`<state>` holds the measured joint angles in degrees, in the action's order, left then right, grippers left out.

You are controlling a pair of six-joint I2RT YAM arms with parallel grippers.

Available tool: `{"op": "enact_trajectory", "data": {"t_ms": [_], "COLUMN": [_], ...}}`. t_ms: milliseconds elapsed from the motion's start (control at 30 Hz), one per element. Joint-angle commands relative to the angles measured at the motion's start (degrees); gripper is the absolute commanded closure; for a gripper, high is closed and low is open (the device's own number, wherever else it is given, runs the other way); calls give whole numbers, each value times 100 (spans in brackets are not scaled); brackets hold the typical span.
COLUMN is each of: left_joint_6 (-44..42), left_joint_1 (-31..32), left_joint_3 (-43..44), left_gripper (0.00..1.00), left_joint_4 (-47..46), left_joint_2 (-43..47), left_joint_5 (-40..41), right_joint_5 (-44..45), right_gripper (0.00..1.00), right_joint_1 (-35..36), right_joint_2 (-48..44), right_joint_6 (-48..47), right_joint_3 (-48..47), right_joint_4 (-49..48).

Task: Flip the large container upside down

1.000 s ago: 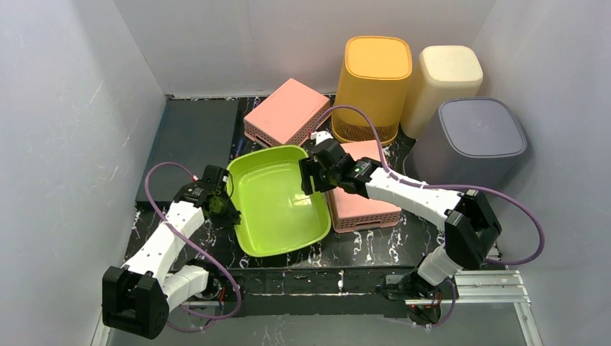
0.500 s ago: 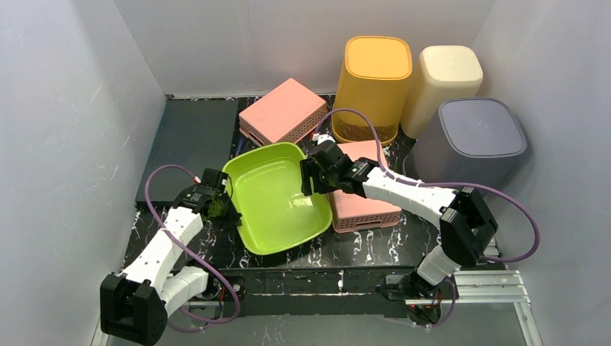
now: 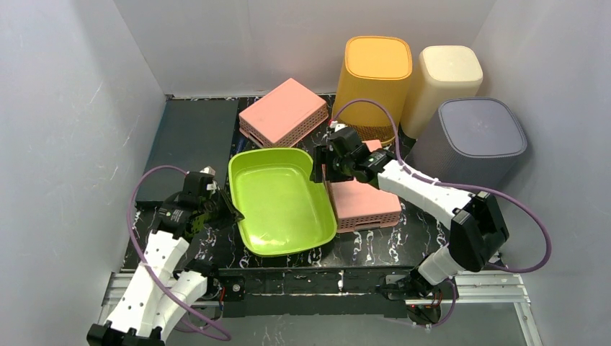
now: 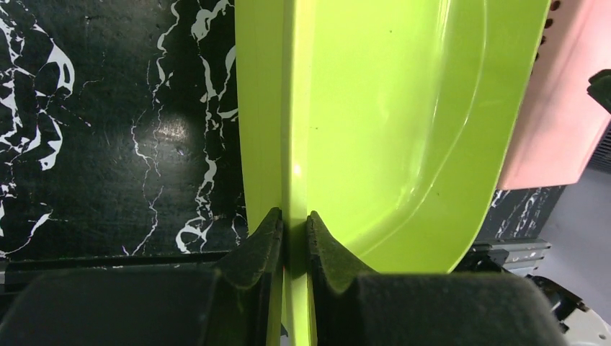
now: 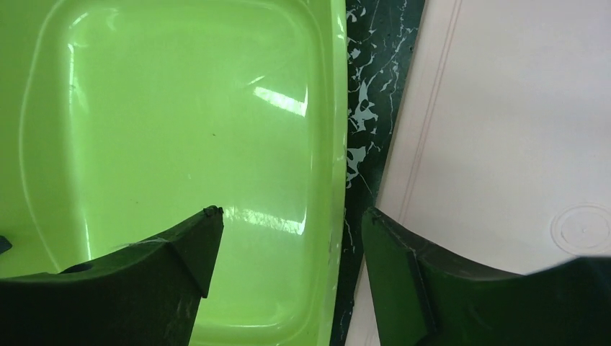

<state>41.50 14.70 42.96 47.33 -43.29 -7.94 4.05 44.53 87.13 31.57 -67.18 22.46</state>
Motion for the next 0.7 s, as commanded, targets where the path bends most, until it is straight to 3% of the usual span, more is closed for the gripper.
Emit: {"op": "enact_trajectory", "data": {"t_ms": [0,467,600,667], "left_joint_6": [27,366,428,414], "left_joint_1": [-21,-20,-20,-20], "left_joint_3": [405,458,481,462], "left_gripper": [100,100,100,100], "left_joint_4": [168,-17,-92,-109], "left_joint_2": [330,848,855,814], "left_joint_5": [-340,-545,-537,-554], "right_joint_5": [-688,-1888,-2077,-2042], "right_gripper": [20,28,38,53], "right_joint_1": [-224,-567,-568,-569], "right_joint_2": [-351,-596,-697,-779], "right_joint_6": [145,755,929,1041], "right_joint_3": [46,690,751,782], "right_joint_4": [-203,-713,-861,-967]}}
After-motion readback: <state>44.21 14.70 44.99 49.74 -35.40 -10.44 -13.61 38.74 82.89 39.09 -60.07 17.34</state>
